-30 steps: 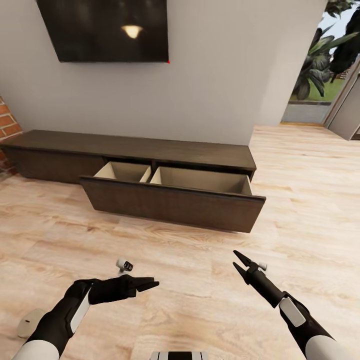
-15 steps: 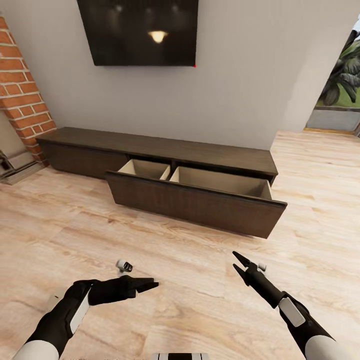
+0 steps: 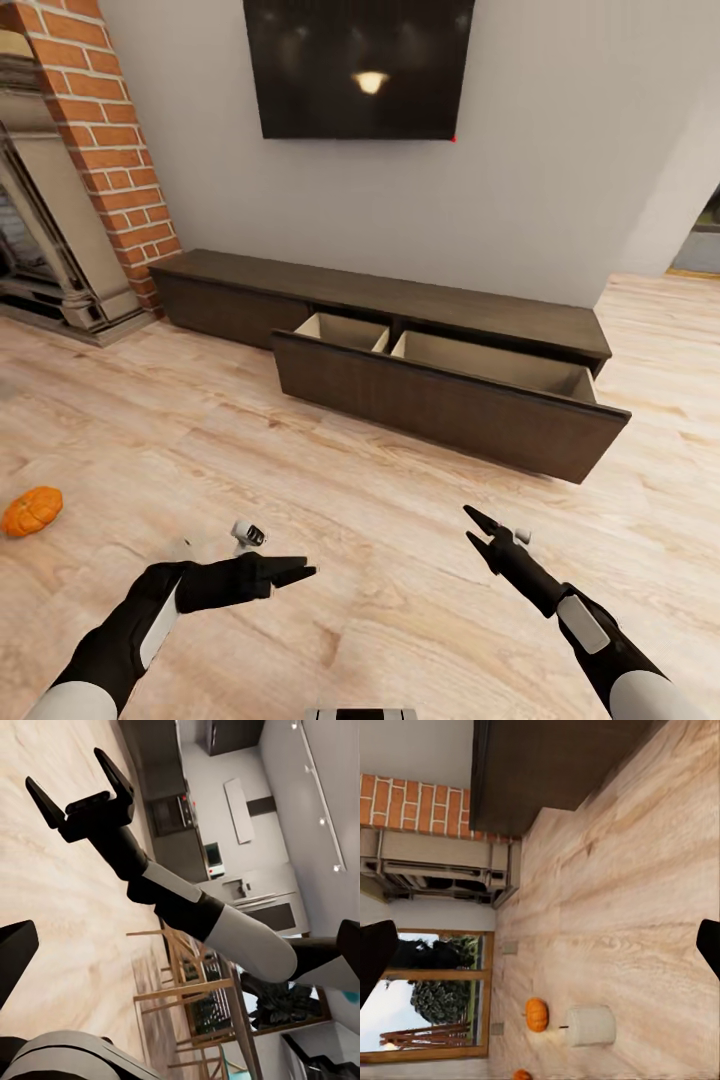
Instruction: Place each of the two pumpkins and all three candles from the living room inside a cabinet in the living room (use any cabinet), then make sure every cabinet is closed, and position the cauldron so it is next to a table in the living room.
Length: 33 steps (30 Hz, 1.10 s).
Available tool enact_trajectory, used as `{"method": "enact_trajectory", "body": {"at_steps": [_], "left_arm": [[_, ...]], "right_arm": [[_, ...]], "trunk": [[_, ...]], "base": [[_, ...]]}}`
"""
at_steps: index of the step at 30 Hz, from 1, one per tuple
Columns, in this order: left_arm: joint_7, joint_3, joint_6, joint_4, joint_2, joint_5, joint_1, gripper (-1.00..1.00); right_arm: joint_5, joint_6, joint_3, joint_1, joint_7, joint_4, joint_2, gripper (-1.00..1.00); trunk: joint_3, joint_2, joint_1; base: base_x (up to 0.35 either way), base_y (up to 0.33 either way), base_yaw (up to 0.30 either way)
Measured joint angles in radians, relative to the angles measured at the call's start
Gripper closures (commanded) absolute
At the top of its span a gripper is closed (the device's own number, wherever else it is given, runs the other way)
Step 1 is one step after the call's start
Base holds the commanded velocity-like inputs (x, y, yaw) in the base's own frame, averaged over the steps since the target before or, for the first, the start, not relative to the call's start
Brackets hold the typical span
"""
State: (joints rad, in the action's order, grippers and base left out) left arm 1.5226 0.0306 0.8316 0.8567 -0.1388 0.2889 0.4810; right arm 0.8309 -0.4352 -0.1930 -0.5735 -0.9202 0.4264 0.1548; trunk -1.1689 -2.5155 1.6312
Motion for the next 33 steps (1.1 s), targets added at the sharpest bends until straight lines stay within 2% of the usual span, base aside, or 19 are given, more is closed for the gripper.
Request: {"method": "enact_trajectory", "body": {"at_steps": [6,12,15,17,20,25,33], "left_arm": [[-0.001,0.0,0.0,-0.001,-0.001,0.0,0.0,-1.0],[-0.005,-0.017,0.0,-0.003,-0.002,0.001,0.0,-1.0],[-0.011,-0.046,-0.002,-0.047,-0.002,0.001,0.0,-1.0],[-0.014,-0.078,-0.006,-0.071,-0.003,-0.002,0.0,-1.0],[-0.017,-0.105,-0.007,-0.08,-0.02,-0.004,0.0,-1.0],[-0.02,-0.116,-0.006,-0.091,-0.06,-0.006,0.0,-1.0],[-0.122,-0.119,-0.003,-0.102,-0.074,0.0,0.0,-1.0]], "right_arm": [[-0.045,0.012,-0.001,0.0,0.016,0.0,0.0,-1.0],[-0.05,0.015,-0.001,0.0,0.018,0.0,0.0,-1.0],[-0.051,0.016,-0.001,0.0,0.018,0.0,0.0,-1.0],[-0.051,0.017,-0.001,0.0,0.018,0.0,0.001,-1.0],[-0.051,0.017,-0.001,0.0,0.018,0.0,0.001,-1.0],[-0.052,0.02,0.0,0.0,0.018,0.0,0.0,-1.0],[-0.067,0.039,0.0,0.0,0.018,-0.001,0.0,-1.0]], "trunk": [[0.006,0.0,0.0],[0.011,0.0,0.0],[0.014,0.0,0.0],[0.016,0.0,0.0],[0.018,0.0,0.0],[0.023,0.0,0.0],[0.03,0.0,0.0]], "base": [[-0.207,0.224,0.233],[-0.124,0.214,0.233],[-0.019,0.054,0.233],[-0.005,0.014,0.233],[-0.002,0.005,0.233],[0.0,0.001,0.233],[0.0,0.0,0.233]]}}
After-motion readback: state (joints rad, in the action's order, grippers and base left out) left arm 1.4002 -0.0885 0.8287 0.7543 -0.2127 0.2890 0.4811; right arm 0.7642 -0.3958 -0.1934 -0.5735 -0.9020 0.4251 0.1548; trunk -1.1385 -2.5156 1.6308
